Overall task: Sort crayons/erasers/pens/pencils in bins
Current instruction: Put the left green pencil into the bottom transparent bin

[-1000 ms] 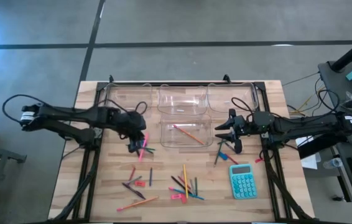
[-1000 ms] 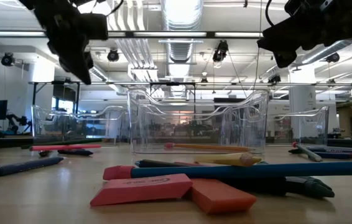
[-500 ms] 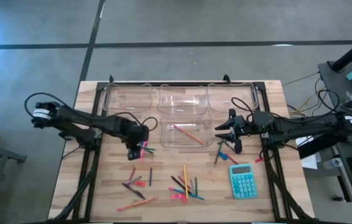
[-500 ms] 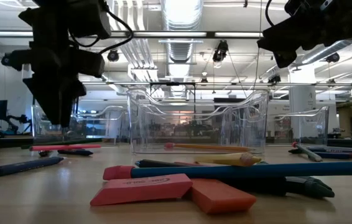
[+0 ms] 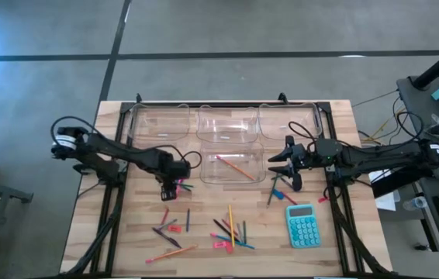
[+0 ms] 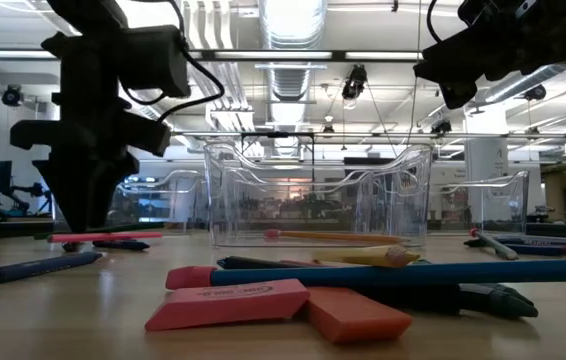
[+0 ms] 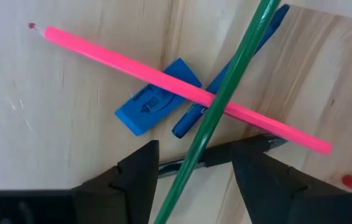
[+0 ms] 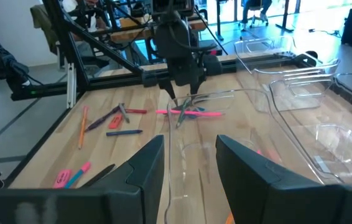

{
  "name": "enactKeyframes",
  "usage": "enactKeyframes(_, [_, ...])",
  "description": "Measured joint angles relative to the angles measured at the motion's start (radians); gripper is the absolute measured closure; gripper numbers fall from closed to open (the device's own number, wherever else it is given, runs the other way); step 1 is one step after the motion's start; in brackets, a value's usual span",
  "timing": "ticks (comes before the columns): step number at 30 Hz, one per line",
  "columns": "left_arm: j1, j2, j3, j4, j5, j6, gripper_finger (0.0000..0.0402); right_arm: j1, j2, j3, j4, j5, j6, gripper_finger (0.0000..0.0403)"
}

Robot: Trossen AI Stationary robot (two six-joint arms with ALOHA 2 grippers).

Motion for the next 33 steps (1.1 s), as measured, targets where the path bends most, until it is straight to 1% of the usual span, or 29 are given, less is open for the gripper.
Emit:
enactKeyframes(6, [0.000,-0.001,0.000,0.005,0.000,0.003,0.0222,0.000,0.000,0.000,-0.002,0.000,0.002,0.0266])
enactKeyframes(9, [0.000,-0.002,-0.001,0.015,0.000,0.003,0.0240,0.000,0.000,0.000,-0.002,0.000,0.002,0.0266])
enactKeyframes(13, [0.000,-0.002,-0.020,0.067,0.003,0.003,0.0268,0.000,0.000,0.000,-0.002,0.000,0.002,0.0266])
enactKeyframes(17, [0.000,-0.002,-0.054,0.102,0.003,0.001,0.0283,0.000,0.000,0.000,-0.002,0.000,0.002,0.0266])
enactKeyframes(20, [0.000,-0.003,-0.066,0.103,0.004,-0.020,0.0286,0.000,0.000,0.000,-0.002,0.000,0.002,0.0266])
enactKeyframes(33, [0.000,-0.005,-0.058,0.100,0.005,-0.016,0.0287,0.000,0.000,0.000,0.001,0.000,0.002,0.0266])
